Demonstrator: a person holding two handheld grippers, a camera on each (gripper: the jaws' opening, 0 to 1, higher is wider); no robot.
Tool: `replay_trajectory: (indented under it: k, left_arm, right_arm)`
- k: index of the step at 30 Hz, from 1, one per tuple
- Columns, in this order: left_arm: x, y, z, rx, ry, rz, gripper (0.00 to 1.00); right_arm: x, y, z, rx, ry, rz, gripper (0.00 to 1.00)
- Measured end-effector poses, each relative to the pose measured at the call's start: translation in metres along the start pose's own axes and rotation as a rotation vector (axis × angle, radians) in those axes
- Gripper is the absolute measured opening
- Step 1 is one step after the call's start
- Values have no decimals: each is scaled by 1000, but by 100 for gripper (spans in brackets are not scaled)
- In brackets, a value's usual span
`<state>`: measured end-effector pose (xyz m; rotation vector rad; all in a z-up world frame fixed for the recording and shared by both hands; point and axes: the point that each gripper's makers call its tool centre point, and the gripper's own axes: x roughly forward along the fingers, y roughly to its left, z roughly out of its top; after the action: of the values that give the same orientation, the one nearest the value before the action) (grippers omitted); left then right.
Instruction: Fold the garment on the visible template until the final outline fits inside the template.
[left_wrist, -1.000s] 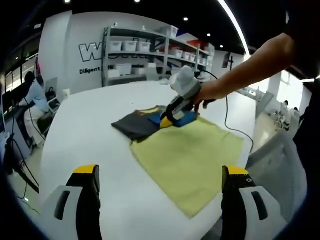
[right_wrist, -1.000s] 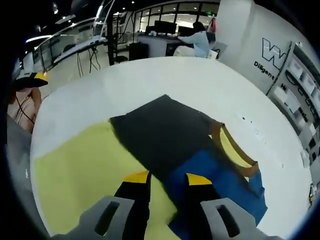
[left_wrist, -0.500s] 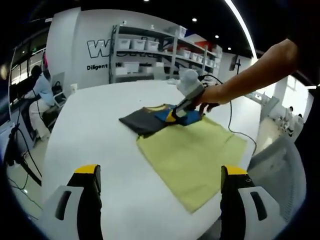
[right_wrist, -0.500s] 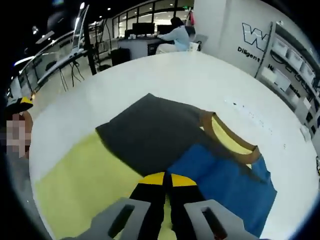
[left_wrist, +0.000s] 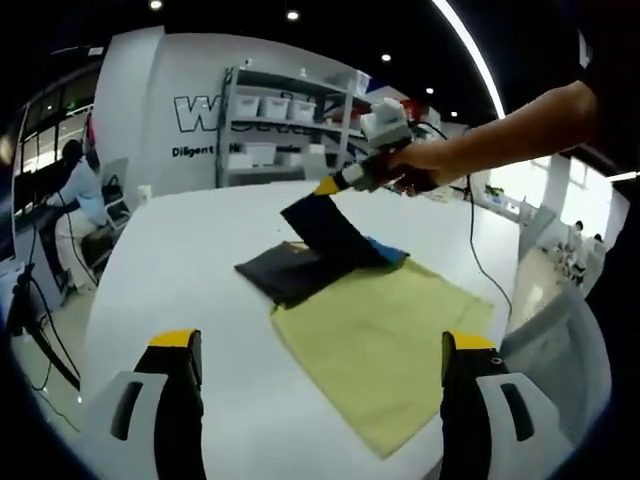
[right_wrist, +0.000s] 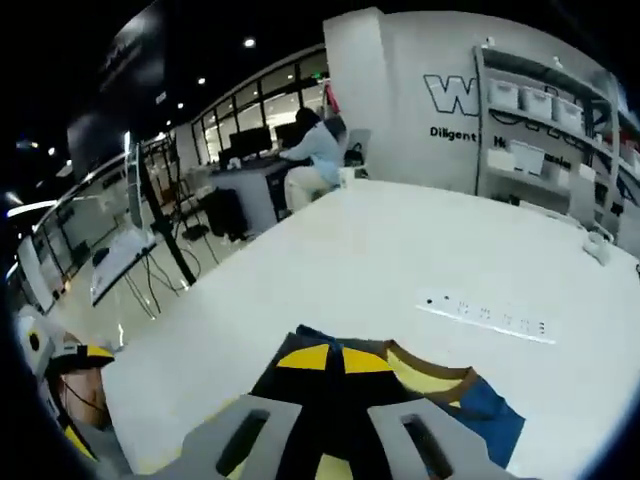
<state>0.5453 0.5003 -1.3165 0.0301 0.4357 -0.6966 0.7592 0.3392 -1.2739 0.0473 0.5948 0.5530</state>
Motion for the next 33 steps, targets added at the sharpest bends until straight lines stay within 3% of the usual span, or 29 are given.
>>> replay_trajectory:
  k: [7, 19, 21, 22, 24, 26, 33]
  left_arm:
    - [-8, 1, 7, 4, -14, 4, 96]
    - [-25, 8, 10, 0, -20, 31, 95]
    - [-26, 8, 9, 9, -15, 31, 96]
    - [-26, 8, 9, 11, -12, 31, 96]
    - [-28, 8, 9, 14, -11, 31, 96]
    - [-29, 9, 9, 17, -10, 30, 96]
    - [-20, 9, 13, 21, -2, 13, 96]
  right_arm:
    - [-1, 25, 2, 23, -2, 20, 0]
    - [20, 48, -30, 59, 59, 36, 0]
    - [22, 60, -38, 32, 65, 99, 0]
    - [22, 62, -36, -46, 29, 102, 0]
    - [23, 57, -32, -142, -7, 93, 6]
    - [22, 52, -34, -110, 22, 101, 15]
    - [3, 28, -21, -109, 4, 86, 14]
